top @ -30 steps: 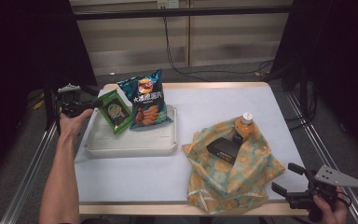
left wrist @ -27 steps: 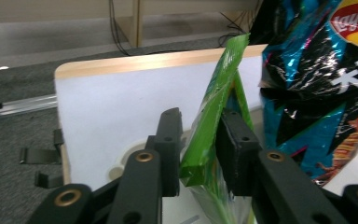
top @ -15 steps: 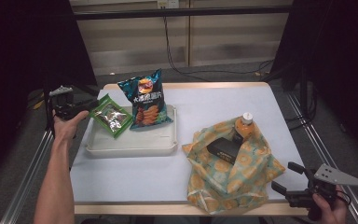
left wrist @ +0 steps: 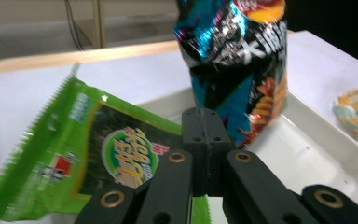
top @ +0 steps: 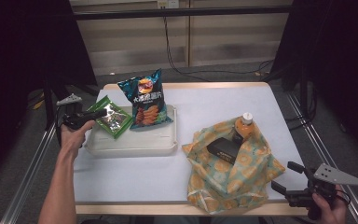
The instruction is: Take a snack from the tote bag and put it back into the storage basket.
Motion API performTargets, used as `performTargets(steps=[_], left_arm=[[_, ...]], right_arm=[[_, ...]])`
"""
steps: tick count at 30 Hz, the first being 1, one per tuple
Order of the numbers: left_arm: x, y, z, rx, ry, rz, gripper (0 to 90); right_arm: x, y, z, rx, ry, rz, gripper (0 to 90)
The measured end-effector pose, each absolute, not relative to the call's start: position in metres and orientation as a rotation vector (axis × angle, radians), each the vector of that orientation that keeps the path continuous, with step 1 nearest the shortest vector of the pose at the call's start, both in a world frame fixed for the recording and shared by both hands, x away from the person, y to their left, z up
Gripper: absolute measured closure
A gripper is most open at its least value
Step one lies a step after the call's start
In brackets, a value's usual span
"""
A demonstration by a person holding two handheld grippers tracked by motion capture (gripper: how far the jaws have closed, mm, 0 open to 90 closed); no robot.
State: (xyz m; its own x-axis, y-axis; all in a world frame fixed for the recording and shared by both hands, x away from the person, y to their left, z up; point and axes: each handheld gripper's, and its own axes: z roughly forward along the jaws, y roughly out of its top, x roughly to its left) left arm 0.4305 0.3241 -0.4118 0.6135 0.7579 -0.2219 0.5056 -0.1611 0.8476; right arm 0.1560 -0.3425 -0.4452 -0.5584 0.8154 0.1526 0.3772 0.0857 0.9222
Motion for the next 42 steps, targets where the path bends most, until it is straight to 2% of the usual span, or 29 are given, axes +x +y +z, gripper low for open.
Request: performTargets(steps=[21,34,42], left_arm=[[0.415,0.302,-0.438,2.052,0.989,0.215,90.0],[0.437,0.285,-0.453,2.21,1.025,0.173,90.0],[0.442,0.292,-0.458,2.207,1.076,0.174,90.0]], right_arm=[[0.159,-0.339,-0.445,1.153,1.992,1.469,1.4],[0.16,-0.34,-0.446,1.159,1.995,1.465,1.4],[0.158,-0.34,-0.446,1.163,1.991,1.467,1.3]])
